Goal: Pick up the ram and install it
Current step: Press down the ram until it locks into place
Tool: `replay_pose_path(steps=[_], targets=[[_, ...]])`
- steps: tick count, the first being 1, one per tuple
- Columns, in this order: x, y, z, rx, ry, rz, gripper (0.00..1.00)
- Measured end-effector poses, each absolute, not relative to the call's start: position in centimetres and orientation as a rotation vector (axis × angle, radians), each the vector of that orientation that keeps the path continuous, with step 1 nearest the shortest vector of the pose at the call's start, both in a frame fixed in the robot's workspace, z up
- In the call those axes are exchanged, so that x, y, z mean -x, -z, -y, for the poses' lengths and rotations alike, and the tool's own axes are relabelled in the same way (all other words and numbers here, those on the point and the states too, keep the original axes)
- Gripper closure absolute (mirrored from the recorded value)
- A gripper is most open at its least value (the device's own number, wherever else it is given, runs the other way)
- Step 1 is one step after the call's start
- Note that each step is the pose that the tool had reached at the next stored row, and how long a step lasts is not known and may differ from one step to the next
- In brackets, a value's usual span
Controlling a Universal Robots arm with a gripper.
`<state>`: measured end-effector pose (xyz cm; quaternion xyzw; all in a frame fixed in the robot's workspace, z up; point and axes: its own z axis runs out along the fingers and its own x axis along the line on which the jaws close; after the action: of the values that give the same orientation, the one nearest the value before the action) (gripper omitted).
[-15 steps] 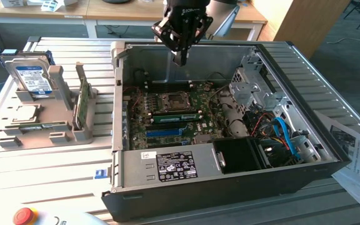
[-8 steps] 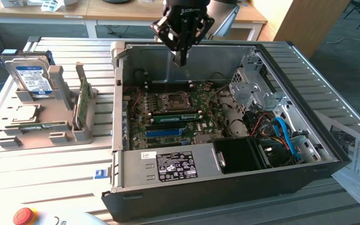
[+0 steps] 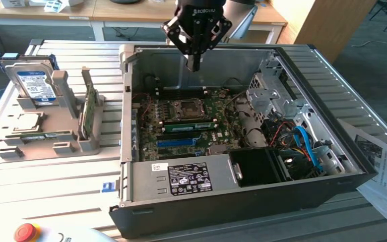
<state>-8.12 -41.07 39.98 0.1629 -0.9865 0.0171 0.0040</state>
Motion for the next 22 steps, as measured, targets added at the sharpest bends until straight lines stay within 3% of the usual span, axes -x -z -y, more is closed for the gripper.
replay_pose_path(steps=[22], targets=[[8.12, -39.98, 41.07, -0.092, -0.067, 3.125, 0.90]])
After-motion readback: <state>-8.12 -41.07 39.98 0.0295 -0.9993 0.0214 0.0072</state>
